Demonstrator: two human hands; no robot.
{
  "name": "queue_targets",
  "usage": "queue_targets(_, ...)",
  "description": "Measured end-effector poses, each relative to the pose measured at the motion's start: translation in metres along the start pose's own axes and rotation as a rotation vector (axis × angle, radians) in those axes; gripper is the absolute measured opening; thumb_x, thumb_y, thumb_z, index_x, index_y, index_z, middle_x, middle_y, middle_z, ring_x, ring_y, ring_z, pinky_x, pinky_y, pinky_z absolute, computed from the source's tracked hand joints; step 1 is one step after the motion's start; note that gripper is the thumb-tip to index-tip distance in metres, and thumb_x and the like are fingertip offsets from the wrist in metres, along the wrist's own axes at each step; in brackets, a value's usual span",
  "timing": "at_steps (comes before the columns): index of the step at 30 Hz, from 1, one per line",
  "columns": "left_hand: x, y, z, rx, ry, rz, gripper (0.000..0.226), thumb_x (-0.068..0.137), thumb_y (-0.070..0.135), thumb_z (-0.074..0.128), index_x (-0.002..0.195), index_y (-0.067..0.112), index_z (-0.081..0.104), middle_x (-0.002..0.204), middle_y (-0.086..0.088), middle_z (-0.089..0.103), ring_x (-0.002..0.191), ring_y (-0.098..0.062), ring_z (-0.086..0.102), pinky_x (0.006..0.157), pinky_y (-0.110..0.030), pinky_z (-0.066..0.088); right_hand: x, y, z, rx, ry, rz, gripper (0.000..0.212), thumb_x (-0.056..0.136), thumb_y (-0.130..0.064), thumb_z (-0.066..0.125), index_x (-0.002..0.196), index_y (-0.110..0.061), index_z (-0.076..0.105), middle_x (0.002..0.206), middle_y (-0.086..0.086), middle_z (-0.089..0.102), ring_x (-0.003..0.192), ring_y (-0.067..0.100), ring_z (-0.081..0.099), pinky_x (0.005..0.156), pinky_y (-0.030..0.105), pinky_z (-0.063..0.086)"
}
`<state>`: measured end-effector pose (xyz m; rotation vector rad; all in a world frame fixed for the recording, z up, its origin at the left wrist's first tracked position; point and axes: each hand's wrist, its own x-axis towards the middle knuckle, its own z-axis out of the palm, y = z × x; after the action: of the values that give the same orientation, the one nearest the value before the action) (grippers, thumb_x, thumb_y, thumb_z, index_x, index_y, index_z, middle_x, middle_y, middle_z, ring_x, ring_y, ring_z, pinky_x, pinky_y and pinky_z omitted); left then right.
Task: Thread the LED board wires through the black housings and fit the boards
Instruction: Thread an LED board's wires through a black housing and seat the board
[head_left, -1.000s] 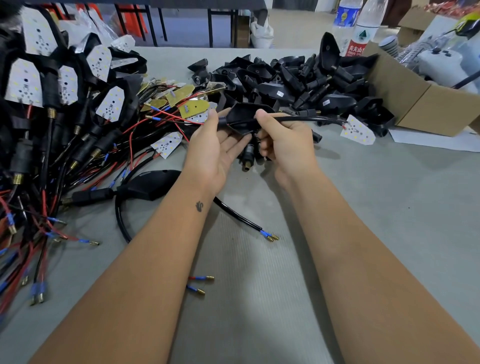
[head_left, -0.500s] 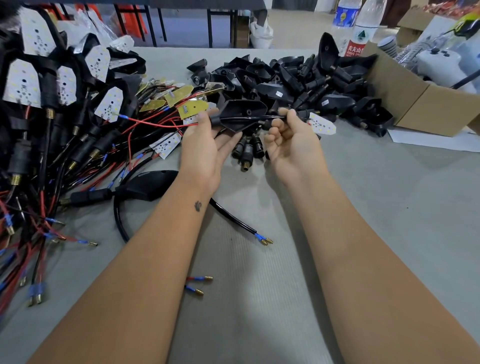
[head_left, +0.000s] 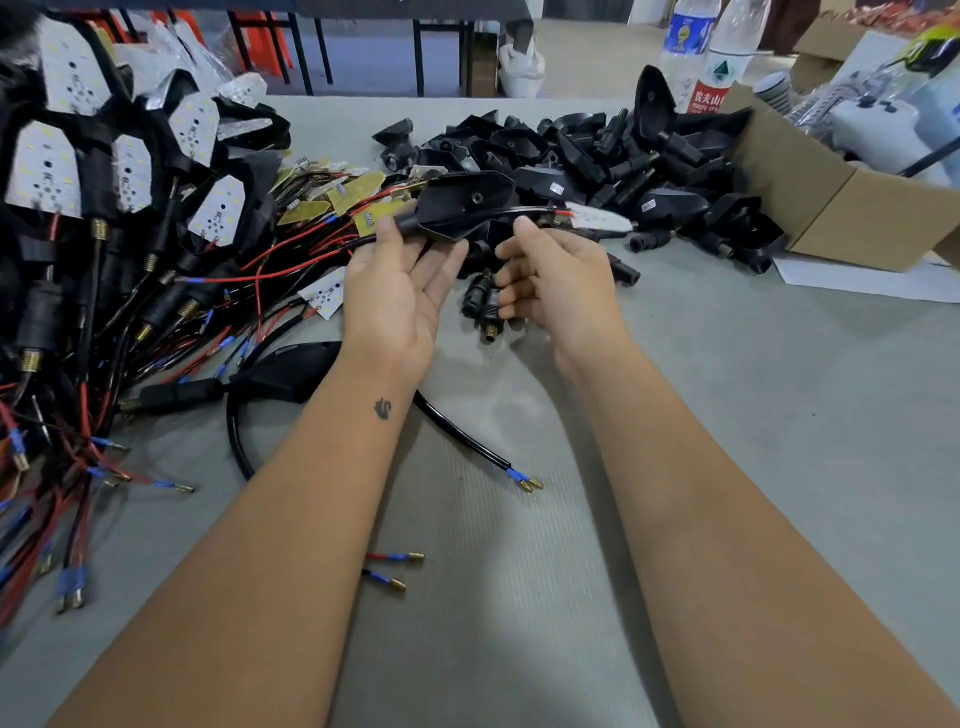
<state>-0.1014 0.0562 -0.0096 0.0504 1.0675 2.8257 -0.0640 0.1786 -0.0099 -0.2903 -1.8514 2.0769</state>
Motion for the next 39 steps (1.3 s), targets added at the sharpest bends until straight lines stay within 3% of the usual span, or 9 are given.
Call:
queue_targets(3, 0.004, 0.005, -0.003, -0.079, 0.025, 0.011, 0.034, 0.106, 0.026, 0.035, 0.111, -0.001, 0.054, 0.101, -0.015, 0.069, 0.086, -0.021, 0.072, 0.071, -0.027, 0.059, -0.003, -0.001, 0.001, 0.051, -0.062, 0.032, 0.016, 0.095, -0.019, 0.061, 0.090, -0.005, 0.066, 0.068, 0.008, 0.061, 0.055, 0.015, 0.059, 0.056, 0.026, 0.054)
queue_targets(6, 0.006, 0.007, -0.005, -0.024, 0.051, 0.043, 0.032, 0.106, 0.027, 0.035, 0.110, 0.001, 0.054, 0.096, -0.012, 0.072, 0.084, -0.020, 0.073, 0.072, -0.028, 0.058, -0.002, -0.006, -0.001, 0.372, -0.059, 0.096, 0.013, 0.091, -0.012, 0.065, 0.100, -0.005, 0.058, 0.073, 0.009, 0.062, 0.059, 0.015, 0.062, 0.060, 0.025, 0.056)
queue_targets(11, 0.005, 0.005, -0.005, 0.136, 0.080, 0.086, 0.028, 0.107, 0.025, 0.035, 0.101, 0.008, 0.056, 0.083, -0.004, 0.075, 0.083, -0.020, 0.073, 0.075, -0.031, 0.060, 0.005, -0.007, -0.008, 0.608, 0.174, 0.143, 0.025, 0.100, -0.029, 0.052, 0.090, -0.006, 0.056, 0.061, 0.005, 0.060, 0.050, 0.014, 0.058, 0.053, 0.025, 0.054)
queue_targets(19, 0.003, -0.005, -0.002, 0.316, -0.042, -0.029, 0.032, 0.107, 0.028, 0.036, 0.116, 0.008, 0.059, 0.111, -0.012, 0.072, 0.098, -0.022, 0.072, 0.079, -0.031, 0.059, 0.002, -0.002, -0.003, 0.060, 0.227, -0.025, 0.007, 0.090, -0.011, 0.063, 0.085, -0.011, 0.068, 0.069, 0.003, 0.058, 0.055, 0.010, 0.048, 0.053, 0.024, 0.042)
queue_targets(25, -0.004, -0.012, 0.005, 0.486, -0.140, -0.047, 0.024, 0.106, 0.024, 0.038, 0.112, 0.016, 0.061, 0.122, -0.013, 0.066, 0.099, -0.021, 0.070, 0.080, -0.032, 0.059, -0.004, -0.001, 0.001, -0.186, 0.225, -0.127, 0.008, 0.084, -0.014, 0.073, 0.084, -0.010, 0.066, 0.079, 0.009, 0.068, 0.069, 0.014, 0.058, 0.065, 0.029, 0.048)
queue_targets(28, -0.006, -0.012, 0.003, 0.539, -0.175, -0.024, 0.014, 0.102, 0.018, 0.049, 0.112, 0.017, 0.059, 0.113, -0.007, 0.065, 0.101, -0.019, 0.066, 0.082, -0.033, 0.059, -0.005, -0.001, 0.001, -0.251, 0.237, -0.161, 0.013, 0.081, -0.018, 0.077, 0.078, -0.012, 0.066, 0.078, 0.011, 0.070, 0.071, 0.018, 0.063, 0.069, 0.031, 0.050)
queue_targets(33, -0.007, -0.012, 0.002, 0.625, -0.229, 0.059, 0.017, 0.097, 0.004, 0.055, 0.108, 0.017, 0.058, 0.100, 0.001, 0.068, 0.093, -0.010, 0.067, 0.076, -0.027, 0.058, -0.002, 0.002, 0.004, -0.399, 0.326, -0.236, 0.032, 0.073, -0.024, 0.079, 0.073, -0.025, 0.048, 0.072, -0.008, 0.052, 0.069, 0.011, 0.049, 0.067, 0.034, 0.046)
queue_targets(36, -0.006, -0.011, 0.002, 0.644, -0.209, 0.070, 0.014, 0.097, 0.008, 0.056, 0.106, 0.019, 0.060, 0.093, 0.004, 0.068, 0.084, -0.007, 0.065, 0.068, -0.022, 0.055, -0.002, 0.002, 0.005, -0.583, 0.408, -0.337, 0.041, 0.067, -0.031, 0.083, 0.085, -0.024, 0.046, 0.088, -0.008, 0.046, 0.087, 0.016, 0.045, 0.069, 0.012, 0.037)
queue_targets(39, -0.005, -0.007, 0.003, 0.653, -0.154, 0.065, 0.021, 0.103, 0.023, 0.046, 0.099, 0.025, 0.066, 0.098, 0.000, 0.066, 0.071, -0.008, 0.062, 0.061, -0.023, 0.052, -0.001, 0.001, 0.004, -0.556, 0.326, -0.306, 0.039, 0.070, -0.030, 0.082, 0.093, -0.023, 0.053, 0.087, -0.008, 0.049, 0.082, 0.011, 0.047, 0.065, 0.011, 0.035)
